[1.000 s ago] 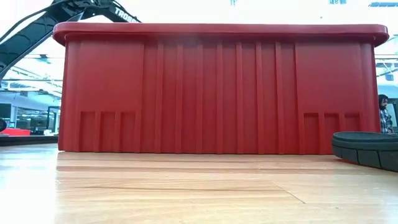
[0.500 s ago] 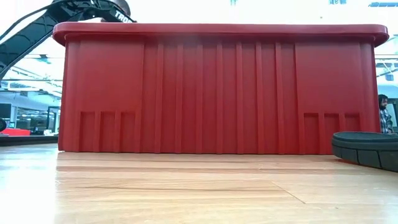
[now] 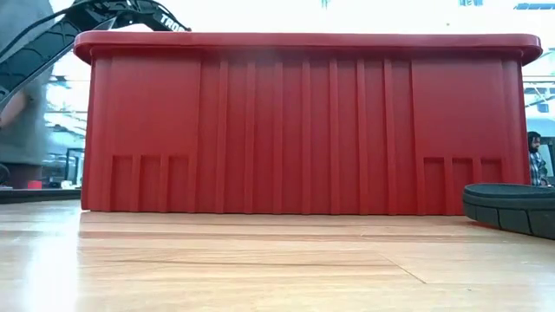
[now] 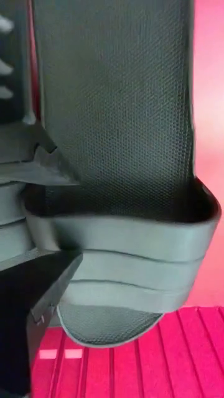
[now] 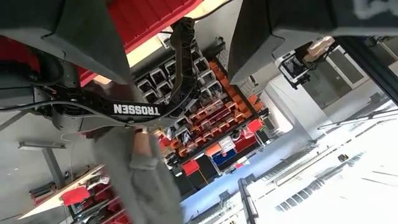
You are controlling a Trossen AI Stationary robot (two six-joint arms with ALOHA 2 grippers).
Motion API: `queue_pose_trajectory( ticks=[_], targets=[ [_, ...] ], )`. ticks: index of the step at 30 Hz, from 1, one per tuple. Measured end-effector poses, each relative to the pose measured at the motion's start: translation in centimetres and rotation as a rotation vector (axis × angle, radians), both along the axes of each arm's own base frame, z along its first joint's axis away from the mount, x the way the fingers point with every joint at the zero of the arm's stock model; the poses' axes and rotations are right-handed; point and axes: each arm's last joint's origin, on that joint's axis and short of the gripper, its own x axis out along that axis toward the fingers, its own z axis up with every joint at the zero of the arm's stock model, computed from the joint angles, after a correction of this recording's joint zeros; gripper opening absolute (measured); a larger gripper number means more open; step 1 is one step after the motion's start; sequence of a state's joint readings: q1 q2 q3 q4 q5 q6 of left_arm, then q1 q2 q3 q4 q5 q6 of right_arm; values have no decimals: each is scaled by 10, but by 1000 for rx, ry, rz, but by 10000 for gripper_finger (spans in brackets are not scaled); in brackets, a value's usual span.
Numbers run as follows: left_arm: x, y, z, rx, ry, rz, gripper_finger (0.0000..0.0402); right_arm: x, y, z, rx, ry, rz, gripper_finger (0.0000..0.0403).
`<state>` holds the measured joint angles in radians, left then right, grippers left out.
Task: Pick and place slides into bin
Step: Put the black slide into the red bin
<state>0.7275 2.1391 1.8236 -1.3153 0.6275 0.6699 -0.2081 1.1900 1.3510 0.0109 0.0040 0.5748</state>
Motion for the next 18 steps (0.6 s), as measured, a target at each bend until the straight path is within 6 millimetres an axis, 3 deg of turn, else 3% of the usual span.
queue_pose_trajectory(
  ticks=[18],
  targets=[
    [5,8,35,140,5,26,184,0,0,0,-10,2,-1,265]
  ],
)
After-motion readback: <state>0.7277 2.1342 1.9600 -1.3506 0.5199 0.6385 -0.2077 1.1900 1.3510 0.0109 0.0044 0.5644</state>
